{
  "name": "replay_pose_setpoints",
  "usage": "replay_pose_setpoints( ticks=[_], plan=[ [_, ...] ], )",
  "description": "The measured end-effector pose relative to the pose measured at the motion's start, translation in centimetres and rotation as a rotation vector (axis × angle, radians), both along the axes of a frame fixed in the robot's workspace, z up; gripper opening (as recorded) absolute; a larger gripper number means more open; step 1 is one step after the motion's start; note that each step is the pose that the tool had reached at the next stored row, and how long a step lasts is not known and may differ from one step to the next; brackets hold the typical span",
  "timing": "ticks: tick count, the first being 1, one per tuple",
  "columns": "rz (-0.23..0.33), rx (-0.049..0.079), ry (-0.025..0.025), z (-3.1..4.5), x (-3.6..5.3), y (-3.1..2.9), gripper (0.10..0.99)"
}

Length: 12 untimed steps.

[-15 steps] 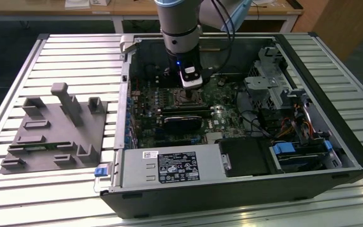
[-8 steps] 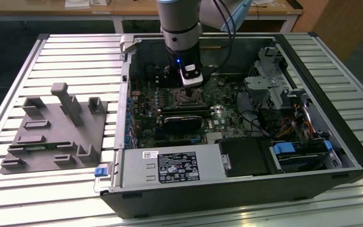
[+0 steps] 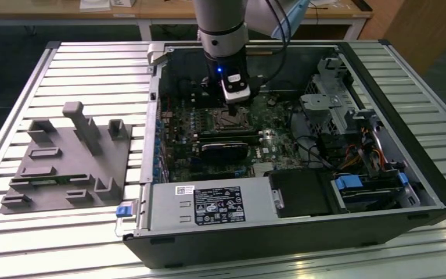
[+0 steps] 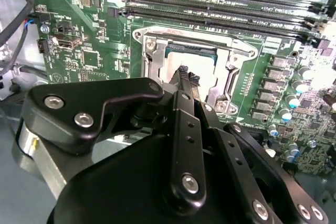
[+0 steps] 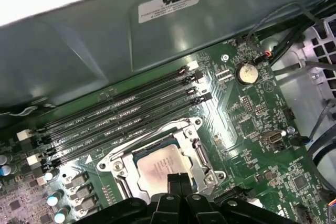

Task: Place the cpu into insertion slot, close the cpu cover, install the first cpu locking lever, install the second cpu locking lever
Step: 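Install the first cpu locking lever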

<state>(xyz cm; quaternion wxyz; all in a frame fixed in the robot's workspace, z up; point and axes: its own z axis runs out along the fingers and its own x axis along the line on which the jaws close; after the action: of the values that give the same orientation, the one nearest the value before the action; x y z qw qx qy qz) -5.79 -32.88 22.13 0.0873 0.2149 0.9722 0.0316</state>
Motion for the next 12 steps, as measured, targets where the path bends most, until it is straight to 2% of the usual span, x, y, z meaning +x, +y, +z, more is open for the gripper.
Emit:
replay_pose_setpoints(
  ticks=[7,12],
  plan=[
    [0.053,-0.023,0.0072,0.01,0.02,-0.01,0.106],
    [0.116,-0.025,0.0101,-0.04,0.02,0.0,0.106]
  ],
)
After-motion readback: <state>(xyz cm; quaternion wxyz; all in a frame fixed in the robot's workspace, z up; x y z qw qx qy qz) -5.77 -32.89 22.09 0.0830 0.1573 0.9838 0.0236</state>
